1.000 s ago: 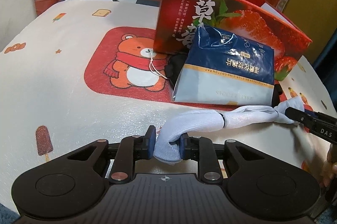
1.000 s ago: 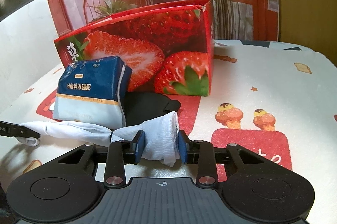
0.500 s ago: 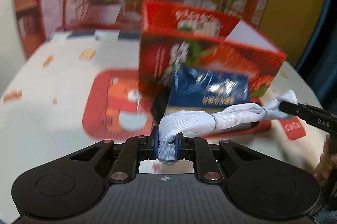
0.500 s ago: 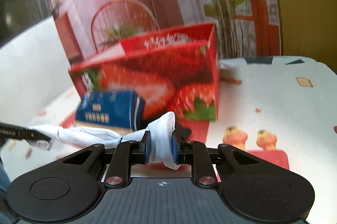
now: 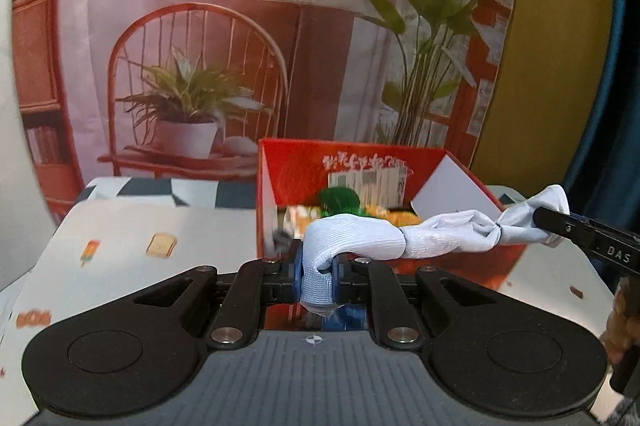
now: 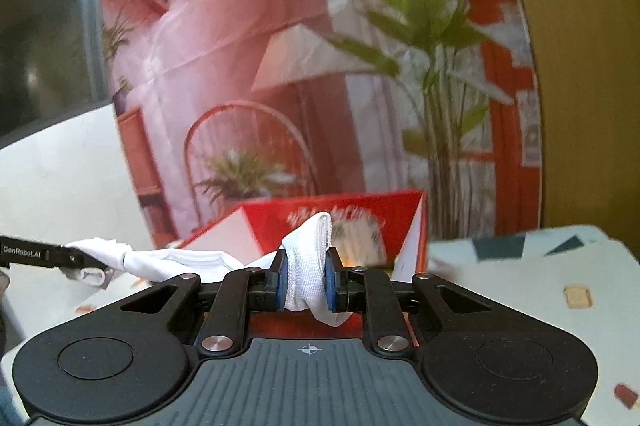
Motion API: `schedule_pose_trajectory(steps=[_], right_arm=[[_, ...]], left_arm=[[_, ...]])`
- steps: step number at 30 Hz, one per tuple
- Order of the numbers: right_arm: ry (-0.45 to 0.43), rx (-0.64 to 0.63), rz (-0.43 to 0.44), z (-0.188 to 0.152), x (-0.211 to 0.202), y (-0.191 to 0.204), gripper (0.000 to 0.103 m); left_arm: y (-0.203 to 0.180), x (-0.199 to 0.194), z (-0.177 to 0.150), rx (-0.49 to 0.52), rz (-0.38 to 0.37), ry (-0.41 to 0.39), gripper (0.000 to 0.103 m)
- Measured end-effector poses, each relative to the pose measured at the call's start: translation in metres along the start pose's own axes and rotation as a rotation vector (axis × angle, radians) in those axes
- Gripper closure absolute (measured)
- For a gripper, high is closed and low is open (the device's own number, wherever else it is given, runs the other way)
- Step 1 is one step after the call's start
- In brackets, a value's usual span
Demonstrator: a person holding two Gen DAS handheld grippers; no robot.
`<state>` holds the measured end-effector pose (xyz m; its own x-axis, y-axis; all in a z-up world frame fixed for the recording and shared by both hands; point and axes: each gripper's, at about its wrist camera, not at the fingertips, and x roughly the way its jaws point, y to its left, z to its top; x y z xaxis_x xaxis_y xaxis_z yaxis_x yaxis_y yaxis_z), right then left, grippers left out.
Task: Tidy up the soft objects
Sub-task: 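Lift the white sock with both grippers toward the red box, then lower the white sock into the red box and open both grippers, then move both grippers back beside the box toward the blue tissue packet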
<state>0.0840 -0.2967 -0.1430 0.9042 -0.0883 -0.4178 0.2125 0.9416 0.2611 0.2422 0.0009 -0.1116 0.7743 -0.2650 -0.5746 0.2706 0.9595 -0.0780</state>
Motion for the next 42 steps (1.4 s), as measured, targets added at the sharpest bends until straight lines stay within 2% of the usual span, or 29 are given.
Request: schedule_pose_trajectory(steps=[5,9,14,17,26,27,29,33,37,38,42], right_arm=[[0.028,0.001,-0.06,0.012,0.032,0.0,0.087],[0.073,-0.005,-0.104,0.012,0.056,0.001,0.087],[0.141,0.0,-0.139,0.004,0.076,-0.003,0.087],[0.179,0.004,-0.126,-0.001,0.085,-0.007,0.087],[0.194,0.016,-0.138,-0.004,0.094,-0.013,0.087],[0.19,0.016,-0.143,-0.005,0.094,-0.013,0.086],[0.172,0.008,-0.162,-0.005,0.091,-0.014,0.081],[0.099,0.001,-0.19,-0.006,0.076,-0.013,0.077],[0.044,-0.003,-0.202,-0.007,0.059,-0.01,0.07],[0.03,-0.01,-0.202,-0.007,0.055,-0.008,0.068],[-0.013,-0.014,-0.193,-0.009,0.038,-0.002,0.064]], left_arm=[[-0.002,0.041,0.026,0.029,-0.001,0.04,0.089],[0.0,0.072,0.036,0.007,-0.016,0.097,0.089],[-0.002,0.102,0.029,0.017,-0.026,0.204,0.089],[-0.001,0.111,0.025,0.007,-0.054,0.253,0.089],[-0.006,0.125,0.024,0.038,-0.042,0.281,0.087],[-0.007,0.125,0.024,0.047,-0.03,0.275,0.084],[-0.009,0.123,0.025,0.072,-0.007,0.254,0.068],[-0.006,0.11,0.028,0.09,-0.023,0.203,0.051],[-0.003,0.095,0.031,0.081,0.003,0.129,0.021],[-0.002,0.089,0.032,0.075,0.002,0.103,0.016],[0.0,0.076,0.035,0.074,-0.014,0.078,0.016]])
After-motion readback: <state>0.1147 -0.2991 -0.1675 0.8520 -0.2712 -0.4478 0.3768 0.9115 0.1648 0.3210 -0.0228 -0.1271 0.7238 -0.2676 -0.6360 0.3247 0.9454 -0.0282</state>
